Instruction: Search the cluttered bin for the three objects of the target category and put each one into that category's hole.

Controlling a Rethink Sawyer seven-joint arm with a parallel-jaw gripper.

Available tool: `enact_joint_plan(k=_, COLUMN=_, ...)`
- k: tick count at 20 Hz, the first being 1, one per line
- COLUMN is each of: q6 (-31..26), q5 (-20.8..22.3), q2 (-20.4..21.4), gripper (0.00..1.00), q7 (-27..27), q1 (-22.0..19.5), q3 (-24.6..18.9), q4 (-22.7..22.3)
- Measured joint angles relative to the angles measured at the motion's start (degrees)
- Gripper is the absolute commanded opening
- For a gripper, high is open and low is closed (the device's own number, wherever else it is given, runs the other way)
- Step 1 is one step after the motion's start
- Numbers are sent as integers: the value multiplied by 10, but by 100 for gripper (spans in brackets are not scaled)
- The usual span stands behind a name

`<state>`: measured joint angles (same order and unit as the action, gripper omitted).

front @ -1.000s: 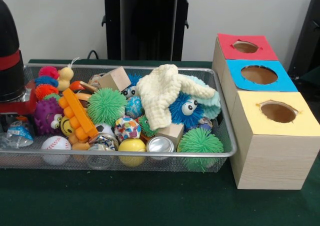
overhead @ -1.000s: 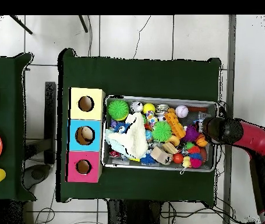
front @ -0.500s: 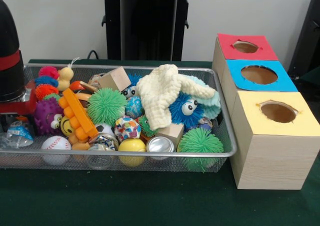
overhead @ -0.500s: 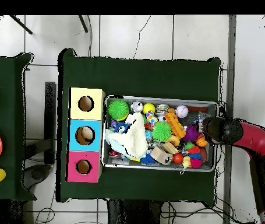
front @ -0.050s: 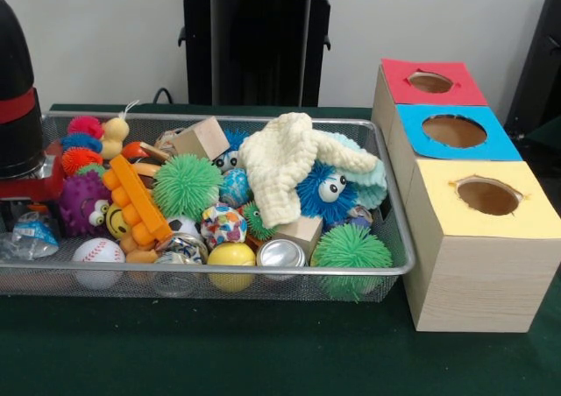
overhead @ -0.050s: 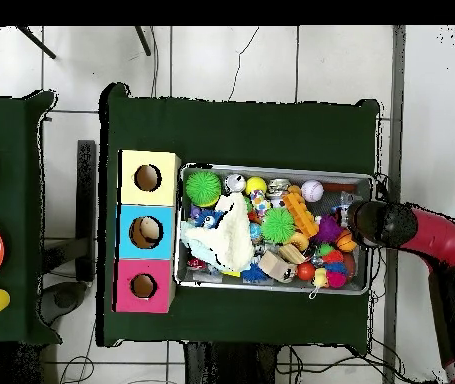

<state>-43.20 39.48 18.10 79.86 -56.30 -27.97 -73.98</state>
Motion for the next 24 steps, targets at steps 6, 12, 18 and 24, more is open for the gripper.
enact_joint_plan(k=6, q6=0, q5=0, q2=0, gripper=100, q7=0, q1=0, q3=0, q4=0)
enact_joint_plan(k=12, q6=0, q5=0, q2=0, gripper=100, q7=0, q1=1, q3=0, q4=0)
enact_joint_plan(k=18, q6=0, q5=0, q2=0, gripper=100, q7=0, q1=2, q3=1, q4=1)
enact_joint_plan(k=24, q6=0, q5=0, q2=0, gripper=100, q7=0, q1=3, q3=3, q4=1)
